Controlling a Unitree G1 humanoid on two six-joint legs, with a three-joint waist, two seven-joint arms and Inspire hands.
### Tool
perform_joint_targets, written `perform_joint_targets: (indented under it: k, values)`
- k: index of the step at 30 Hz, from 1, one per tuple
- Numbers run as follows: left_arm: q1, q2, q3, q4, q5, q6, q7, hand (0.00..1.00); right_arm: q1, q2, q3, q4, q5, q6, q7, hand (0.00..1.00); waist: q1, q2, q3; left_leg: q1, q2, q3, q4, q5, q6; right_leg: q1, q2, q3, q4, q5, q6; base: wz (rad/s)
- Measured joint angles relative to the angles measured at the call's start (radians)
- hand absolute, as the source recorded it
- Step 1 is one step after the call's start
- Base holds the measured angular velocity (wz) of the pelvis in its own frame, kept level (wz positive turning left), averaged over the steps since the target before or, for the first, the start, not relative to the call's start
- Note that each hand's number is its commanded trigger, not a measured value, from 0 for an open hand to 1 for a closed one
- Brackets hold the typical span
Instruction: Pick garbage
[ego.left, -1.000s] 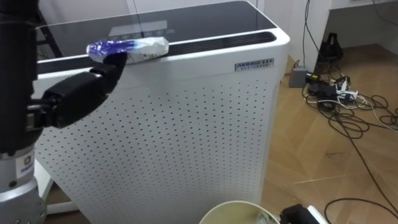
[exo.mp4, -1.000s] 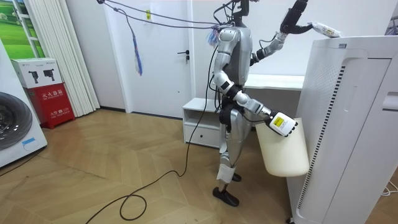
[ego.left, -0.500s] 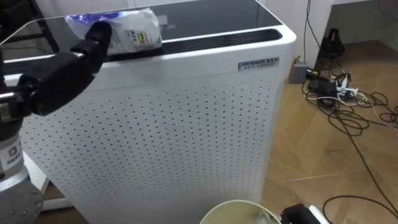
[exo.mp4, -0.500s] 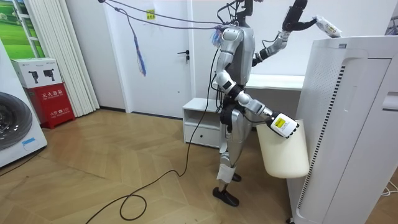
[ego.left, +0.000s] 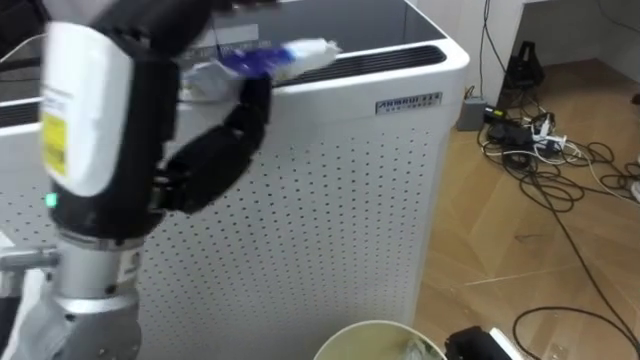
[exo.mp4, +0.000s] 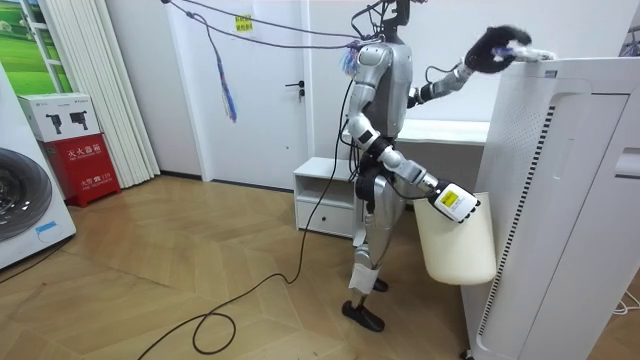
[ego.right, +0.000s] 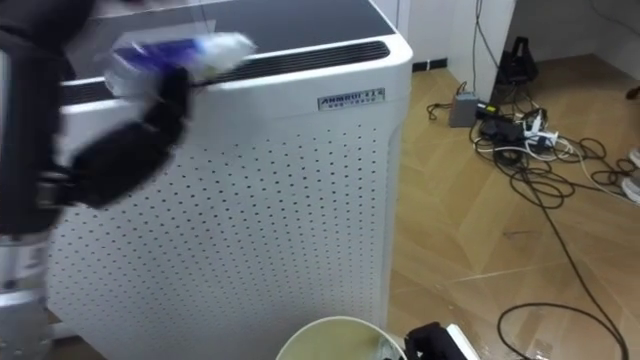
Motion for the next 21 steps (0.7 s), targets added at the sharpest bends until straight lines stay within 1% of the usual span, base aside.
perform_joint_targets:
  k: [1,2,4,5,6,7,8,9,10,11,12,13,14,17,20,21]
  values:
    - [-0.007,-0.001,0.003,-0.011,-0.003,-0.003,0.004,1.00,-0.001,-0.002,0.008,0.000,0.003,0.000,0.000,1.00,-0.014,-0.001,0.0003,0.000,0.001,0.011,0.000,0.000,0.000,0.001,0.000,0.000,0.000,0.000,0.000,-0.08]
    - [-0.021,0.001,0.005,-0.018,-0.025,-0.008,-0.004,1.00,-0.001,-0.007,0.010,0.000,0.003,0.000,0.002,1.00,-0.018,0.002,-0.0002,0.000,0.002,0.026,-0.001,0.000,0.000,0.001,0.000,0.000,0.001,0.000,0.001,-0.05]
    - [-0.023,0.002,0.004,-0.013,-0.041,-0.011,-0.031,1.00,-0.001,-0.017,0.009,0.000,0.003,0.000,0.012,1.00,-0.026,0.005,0.0027,0.001,0.002,0.050,-0.001,0.000,0.000,0.000,0.000,0.002,0.002,-0.001,0.002,-0.05]
    - [-0.022,0.003,0.003,-0.013,-0.042,-0.011,-0.043,1.00,-0.001,-0.020,0.009,0.000,0.001,0.000,0.018,1.00,-0.031,0.008,0.0028,0.001,0.002,0.053,-0.001,0.000,0.000,0.000,-0.001,0.003,0.003,-0.001,0.003,0.00]
    - [-0.020,0.008,-0.005,-0.012,-0.063,-0.010,-0.080,1.00,-0.001,-0.023,0.009,0.000,-0.005,0.000,0.027,1.00,-0.040,0.013,0.0044,0.000,0.001,0.054,-0.001,0.000,0.000,-0.002,-0.001,0.004,0.004,-0.001,0.005,0.00]
    - [-0.010,0.023,-0.033,-0.002,-0.099,-0.009,-0.126,1.00,-0.001,-0.023,0.012,0.000,-0.008,0.000,0.034,1.00,-0.044,0.016,0.0055,0.000,0.001,0.055,-0.002,0.000,0.002,-0.008,-0.001,0.005,0.007,-0.002,0.005,0.00]
    - [-0.004,0.032,-0.048,0.003,-0.113,-0.008,-0.151,1.00,-0.001,-0.023,0.014,0.000,-0.008,0.000,0.036,1.00,-0.044,0.017,0.0061,-0.002,0.001,0.057,-0.004,0.001,0.002,-0.013,-0.001,0.007,0.012,-0.002,0.005,-0.09]
    - [0.009,0.047,-0.076,0.010,-0.130,0.005,-0.206,1.00,-0.001,-0.022,0.018,0.000,-0.008,0.000,0.040,1.00,-0.045,0.021,0.0071,-0.007,0.001,0.061,-0.004,0.002,0.004,-0.022,0.001,0.013,0.017,-0.003,0.005,-0.07]
    - [0.020,0.055,-0.093,0.015,-0.140,0.016,-0.259,1.00,-0.001,-0.021,0.019,0.000,-0.008,0.000,0.044,1.00,-0.048,0.025,0.0054,-0.017,0.002,0.060,-0.002,0.002,0.005,-0.030,0.002,0.012,0.018,-0.002,0.005,-0.04]
    - [0.023,0.058,-0.101,0.016,-0.151,0.024,-0.286,1.00,-0.002,-0.021,0.019,0.000,-0.007,0.000,0.044,1.00,-0.048,0.023,0.0062,-0.022,0.002,0.060,0.000,0.002,0.005,-0.037,0.002,0.012,0.019,-0.002,0.004,0.00]
    - [0.024,0.066,-0.113,0.015,-0.160,0.034,-0.335,1.00,-0.002,-0.022,0.019,0.000,-0.008,0.000,0.043,1.00,-0.049,0.023,0.0066,-0.033,0.002,0.060,0.001,0.003,0.006,-0.047,0.002,0.012,0.020,-0.001,0.003,0.00]
    - [0.024,0.068,-0.114,0.015,-0.166,0.042,-0.384,1.00,-0.002,-0.022,0.019,0.000,-0.008,0.000,0.041,1.00,-0.049,0.023,0.0065,-0.039,0.001,0.060,0.001,0.003,0.006,-0.052,0.001,0.011,0.019,0.000,0.003,0.00]
    - [0.023,0.068,-0.114,0.015,-0.166,0.047,-0.402,1.00,-0.002,-0.022,0.019,0.000,-0.008,0.000,0.040,1.00,-0.049,0.023,0.0064,-0.040,0.001,0.060,0.001,0.003,0.006,-0.053,0.001,0.011,0.019,0.000,0.003,0.00]
    - [0.013,0.068,-0.112,0.015,-0.178,0.074,-0.490,1.00,-0.006,-0.024,0.019,0.000,-0.007,0.001,0.035,1.00,-0.049,0.023,0.0064,-0.046,0.001,0.061,0.001,0.003,0.006,-0.059,-0.001,0.012,0.015,-0.001,0.003,-0.01]
    - [-0.021,0.068,-0.112,0.013,-0.195,0.097,-0.547,1.00,-0.023,-0.023,0.024,0.001,-0.006,0.001,0.034,1.00,-0.047,0.023,0.0063,-0.052,0.002,0.065,0.001,0.003,0.006,-0.065,-0.002,0.012,0.015,-0.001,0.003,0.00]
    - [-0.027,0.068,-0.112,0.012,-0.198,0.097,-0.552,1.00,-0.026,-0.023,0.024,0.001,-0.006,0.001,0.034,1.00,-0.046,0.023,0.0063,-0.052,0.002,0.066,0.001,0.003,0.006,-0.065,-0.002,0.012,0.015,-0.001,0.004,0.00]
